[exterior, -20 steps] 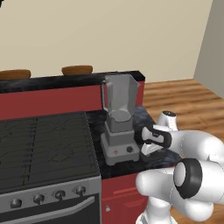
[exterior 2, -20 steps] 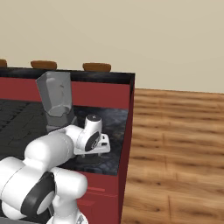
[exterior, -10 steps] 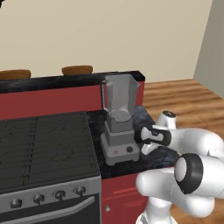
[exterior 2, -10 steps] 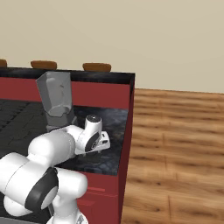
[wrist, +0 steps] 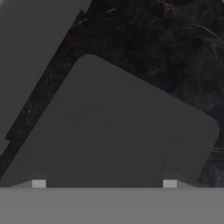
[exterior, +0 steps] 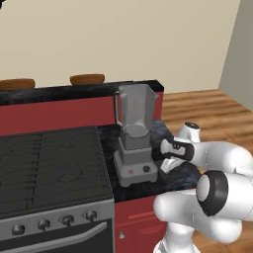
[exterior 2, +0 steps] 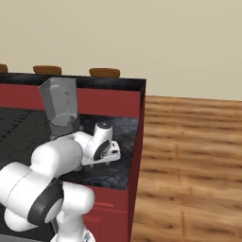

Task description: Grab the lime and onion from the fridge, place them in the blender, close the lid, and turn on the blender to create a marinade.

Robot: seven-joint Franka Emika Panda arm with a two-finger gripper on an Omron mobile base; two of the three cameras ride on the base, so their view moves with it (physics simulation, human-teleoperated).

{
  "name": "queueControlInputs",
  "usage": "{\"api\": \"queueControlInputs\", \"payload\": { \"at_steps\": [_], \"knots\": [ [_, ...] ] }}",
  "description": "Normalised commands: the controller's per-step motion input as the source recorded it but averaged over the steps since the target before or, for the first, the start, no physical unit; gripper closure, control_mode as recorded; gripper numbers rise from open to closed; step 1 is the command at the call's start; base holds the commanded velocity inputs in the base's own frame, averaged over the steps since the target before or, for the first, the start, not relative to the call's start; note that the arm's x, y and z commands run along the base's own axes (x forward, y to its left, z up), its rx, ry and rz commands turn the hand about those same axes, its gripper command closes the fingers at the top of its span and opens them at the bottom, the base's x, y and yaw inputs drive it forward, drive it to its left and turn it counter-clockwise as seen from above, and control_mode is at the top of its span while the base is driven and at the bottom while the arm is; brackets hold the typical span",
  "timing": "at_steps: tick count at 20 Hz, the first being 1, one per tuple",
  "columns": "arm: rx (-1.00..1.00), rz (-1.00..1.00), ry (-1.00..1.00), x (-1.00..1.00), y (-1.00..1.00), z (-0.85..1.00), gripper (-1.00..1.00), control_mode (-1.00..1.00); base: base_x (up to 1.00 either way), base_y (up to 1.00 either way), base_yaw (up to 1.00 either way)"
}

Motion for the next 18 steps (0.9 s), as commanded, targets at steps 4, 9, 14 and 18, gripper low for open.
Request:
{"api": "queueControlInputs", "payload": {
  "at_steps": [4, 9, 14, 18],
  "knots": [
    [0.0, -0.11, -0.06, -0.29, -0.02, 0.49, 1.0, -1.0, 0.0, 0.0, 0.0],
    [0.0, -0.09, -0.09, -0.4, -0.07, 0.69, 1.0, -1.0, 0.0, 0.0, 0.0],
    [0.0, -0.06, -0.1, -0.57, -0.06, 0.84, 1.0, -1.0, 0.0, 0.0, 0.0],
    [0.0, -0.05, -0.08, -0.55, -0.06, 0.99, 1.0, -1.0, 0.0, 0.0, 0.0]
  ]
}}
